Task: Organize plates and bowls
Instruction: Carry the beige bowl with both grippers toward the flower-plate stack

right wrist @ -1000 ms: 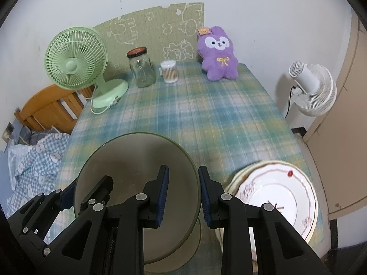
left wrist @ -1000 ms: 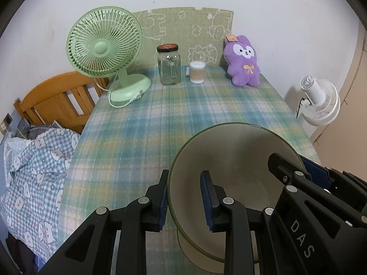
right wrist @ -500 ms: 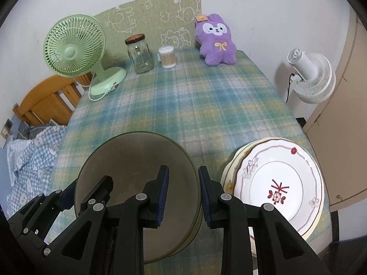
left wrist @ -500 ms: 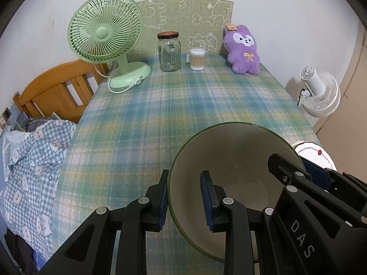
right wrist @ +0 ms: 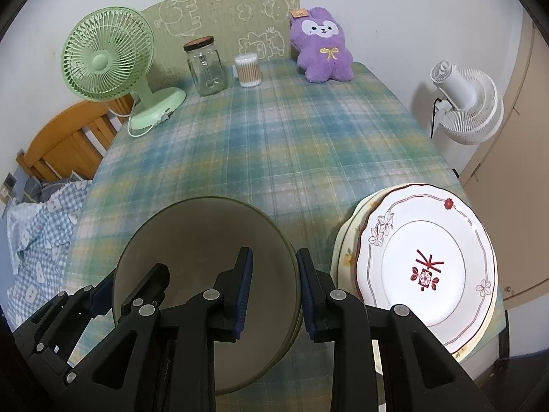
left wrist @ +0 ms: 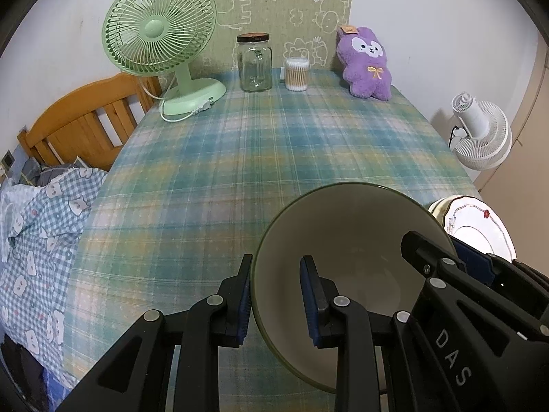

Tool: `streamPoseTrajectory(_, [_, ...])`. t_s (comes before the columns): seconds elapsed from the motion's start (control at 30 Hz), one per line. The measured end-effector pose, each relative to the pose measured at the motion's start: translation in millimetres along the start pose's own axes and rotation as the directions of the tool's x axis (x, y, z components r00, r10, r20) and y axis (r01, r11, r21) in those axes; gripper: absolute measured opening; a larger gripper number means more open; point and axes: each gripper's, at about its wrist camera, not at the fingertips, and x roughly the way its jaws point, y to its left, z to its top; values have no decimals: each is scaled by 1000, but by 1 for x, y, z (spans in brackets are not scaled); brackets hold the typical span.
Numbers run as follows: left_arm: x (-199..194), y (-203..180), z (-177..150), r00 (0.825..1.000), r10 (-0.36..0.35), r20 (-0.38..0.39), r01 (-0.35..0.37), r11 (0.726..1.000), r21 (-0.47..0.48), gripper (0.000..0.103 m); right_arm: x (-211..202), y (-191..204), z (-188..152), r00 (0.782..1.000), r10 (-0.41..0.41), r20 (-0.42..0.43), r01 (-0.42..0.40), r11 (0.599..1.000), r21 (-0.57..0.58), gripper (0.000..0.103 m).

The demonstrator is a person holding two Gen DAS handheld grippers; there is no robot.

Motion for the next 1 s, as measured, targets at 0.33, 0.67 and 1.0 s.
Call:
streamPoseTrajectory(0.33, [5, -3, -5, 1000, -5, -2, 5, 1000, 16, 24, 5, -3, -3, 1000, -12, 2, 12, 1000, -17, 30])
streamPoseTrajectory(0.67, [3, -4, -2, 998, -62, -32, 63, 997, 38, 50, -2, 0, -2, 1000, 4, 7, -4, 998, -65, 53])
streamPoseTrajectory(1.0, [-11, 1, 0, 996, -84, -26, 84, 996, 21, 83, -21, -3, -2, 999, 27, 26, -25, 998, -64, 81])
